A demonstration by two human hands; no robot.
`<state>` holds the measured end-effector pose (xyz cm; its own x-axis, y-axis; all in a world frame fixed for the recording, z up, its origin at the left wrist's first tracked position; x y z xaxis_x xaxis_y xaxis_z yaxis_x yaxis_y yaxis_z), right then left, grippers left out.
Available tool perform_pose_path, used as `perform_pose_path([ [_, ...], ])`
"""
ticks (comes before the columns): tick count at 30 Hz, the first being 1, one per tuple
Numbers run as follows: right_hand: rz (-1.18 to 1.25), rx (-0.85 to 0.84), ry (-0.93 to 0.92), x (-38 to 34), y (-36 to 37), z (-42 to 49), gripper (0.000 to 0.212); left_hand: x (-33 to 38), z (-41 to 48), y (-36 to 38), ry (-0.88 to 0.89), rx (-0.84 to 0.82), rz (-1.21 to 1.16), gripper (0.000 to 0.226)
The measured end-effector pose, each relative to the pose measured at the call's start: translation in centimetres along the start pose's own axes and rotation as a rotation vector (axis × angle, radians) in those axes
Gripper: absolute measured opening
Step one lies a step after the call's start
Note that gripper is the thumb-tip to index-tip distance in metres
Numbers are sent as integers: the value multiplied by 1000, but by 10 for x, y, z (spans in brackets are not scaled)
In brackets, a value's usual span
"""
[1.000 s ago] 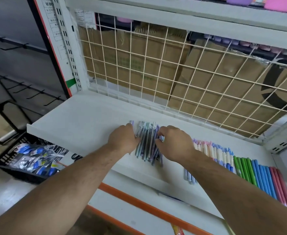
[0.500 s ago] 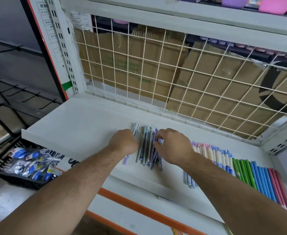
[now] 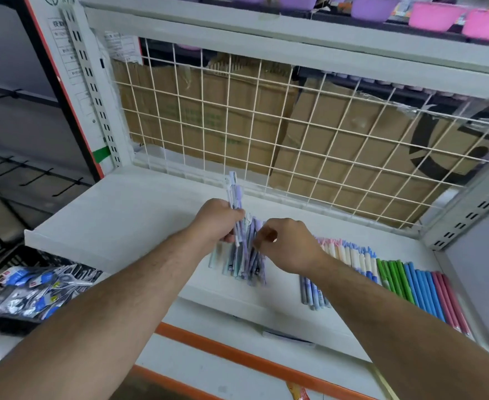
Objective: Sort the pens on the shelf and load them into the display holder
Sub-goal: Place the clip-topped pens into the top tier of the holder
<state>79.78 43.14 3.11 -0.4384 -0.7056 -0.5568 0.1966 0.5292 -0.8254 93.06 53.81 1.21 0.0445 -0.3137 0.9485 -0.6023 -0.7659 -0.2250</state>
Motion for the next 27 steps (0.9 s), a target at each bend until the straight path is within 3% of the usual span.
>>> perform_pose_path([
  [5, 384, -107, 131, 12, -10, -26, 10, 25, -15, 35, 107, -111, -123, 14],
  [9, 442, -26, 156, 30, -34, -51, 6, 38, -27, 70, 160, -205, -131, 13],
  [18, 495, 142, 218, 89, -96, -105, 25, 73, -58, 169, 262, -381, -104, 6],
  [23, 370, 161, 194, 135, -133, -133, 28, 89, -80, 234, 288, -397, -59, 6],
  [27, 5, 134, 71, 165, -168, -157, 27, 104, -98, 290, 297, -284, -45, 6],
])
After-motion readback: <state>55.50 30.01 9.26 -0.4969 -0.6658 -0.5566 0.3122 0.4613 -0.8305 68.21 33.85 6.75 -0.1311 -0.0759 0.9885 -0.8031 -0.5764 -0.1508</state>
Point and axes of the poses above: each hand's wrist, its own z-axis towards the middle knuckle, its own y-axis out of the palm, x = y × z, the point moved 5 cm from there along z, towards the middle knuckle, and after that the axes turned 2 degrees about y, right-handed, at the moved point
